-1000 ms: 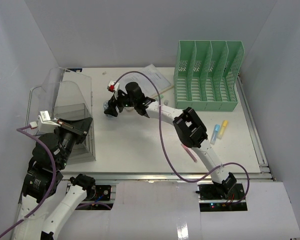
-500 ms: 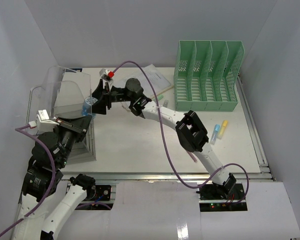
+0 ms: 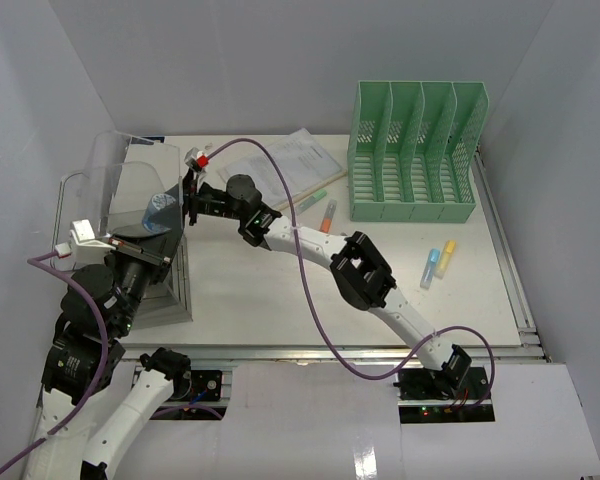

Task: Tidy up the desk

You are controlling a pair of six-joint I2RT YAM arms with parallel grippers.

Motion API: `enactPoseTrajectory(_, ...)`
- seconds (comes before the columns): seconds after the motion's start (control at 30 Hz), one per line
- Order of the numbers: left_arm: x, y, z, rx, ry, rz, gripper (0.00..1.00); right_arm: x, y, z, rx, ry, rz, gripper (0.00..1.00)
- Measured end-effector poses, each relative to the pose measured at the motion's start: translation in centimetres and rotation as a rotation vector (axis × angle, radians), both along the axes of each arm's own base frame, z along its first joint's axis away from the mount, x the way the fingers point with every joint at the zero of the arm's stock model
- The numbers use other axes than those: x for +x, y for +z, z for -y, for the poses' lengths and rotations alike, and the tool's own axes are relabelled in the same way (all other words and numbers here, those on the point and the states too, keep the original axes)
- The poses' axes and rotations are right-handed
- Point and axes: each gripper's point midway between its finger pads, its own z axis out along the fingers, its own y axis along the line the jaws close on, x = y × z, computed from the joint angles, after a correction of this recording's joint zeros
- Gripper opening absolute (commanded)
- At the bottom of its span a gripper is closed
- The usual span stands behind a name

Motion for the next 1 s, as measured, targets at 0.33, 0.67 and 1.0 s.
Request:
enactPoseTrajectory(0.33,0.0,0.1,0.0,-0.006,0.0,0.001,0.0,2.7,-1.1,-1.6,0.021,-0.204,0.017,0.23)
enactPoseTrajectory(0.67,-0.2,0.2,0.0,-0.014,-0.002,0.007,0.0,0.5,-5.4,-3.9,-0.059,-0.236,0.041,0.96)
enactPoseTrajectory(1.0,-0.4,0.0,0.0,-0.011,-0.008,0.002,0.0,1.0,-5.3,-2.5,-0.073,-0.202,0.185,0.9)
